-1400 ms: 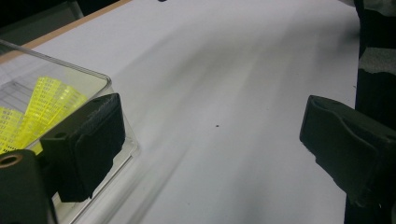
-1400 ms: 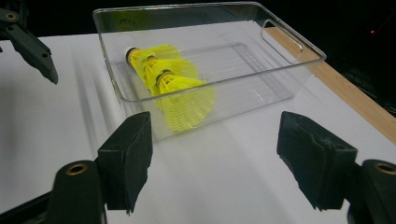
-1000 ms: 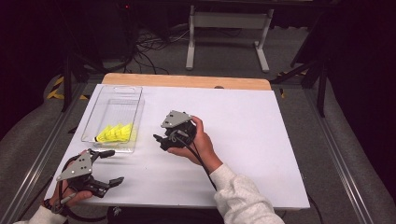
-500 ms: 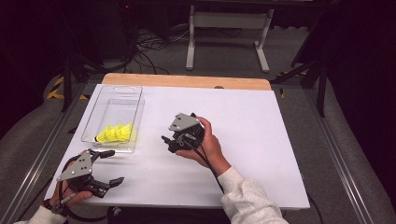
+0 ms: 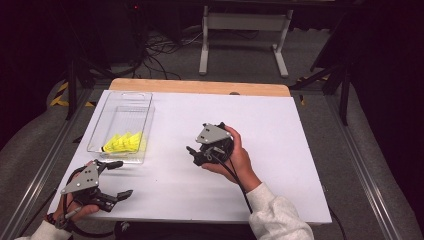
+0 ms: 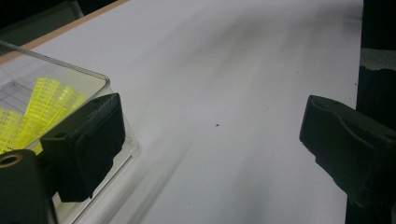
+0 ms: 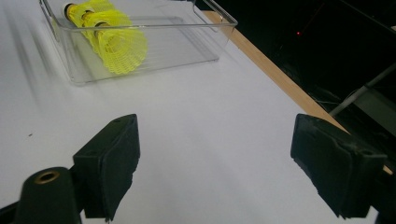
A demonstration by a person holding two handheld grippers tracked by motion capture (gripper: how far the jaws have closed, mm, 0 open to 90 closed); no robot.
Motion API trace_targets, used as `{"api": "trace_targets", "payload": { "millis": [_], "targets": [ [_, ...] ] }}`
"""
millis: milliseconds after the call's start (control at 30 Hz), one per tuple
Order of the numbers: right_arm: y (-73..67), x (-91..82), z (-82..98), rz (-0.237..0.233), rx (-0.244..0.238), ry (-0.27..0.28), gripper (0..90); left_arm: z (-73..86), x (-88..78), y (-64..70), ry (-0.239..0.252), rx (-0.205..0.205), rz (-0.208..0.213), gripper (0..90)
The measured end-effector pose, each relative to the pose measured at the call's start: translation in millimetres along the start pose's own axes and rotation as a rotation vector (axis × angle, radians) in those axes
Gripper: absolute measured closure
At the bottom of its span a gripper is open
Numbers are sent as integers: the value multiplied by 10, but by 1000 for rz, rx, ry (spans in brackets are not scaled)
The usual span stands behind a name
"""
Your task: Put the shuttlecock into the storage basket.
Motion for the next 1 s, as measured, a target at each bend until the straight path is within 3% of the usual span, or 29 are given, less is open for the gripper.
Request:
{"api": "trace_targets", "payload": {
  "millis": [1000],
  "targets": [
    [41,-287,239,48,-38,-19,149,-3,-6,1,1,4,-4,78]
  ]
}}
Point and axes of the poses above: each handheld gripper's, and its own axes: x roughly forward along the jaws, z roughly out of its underside, y roughly to its right, the point moved 6 cm from there along x, roughly forward along the jaws, and after that the axes turned 5 degrees about -z, right-handed, at the moved point
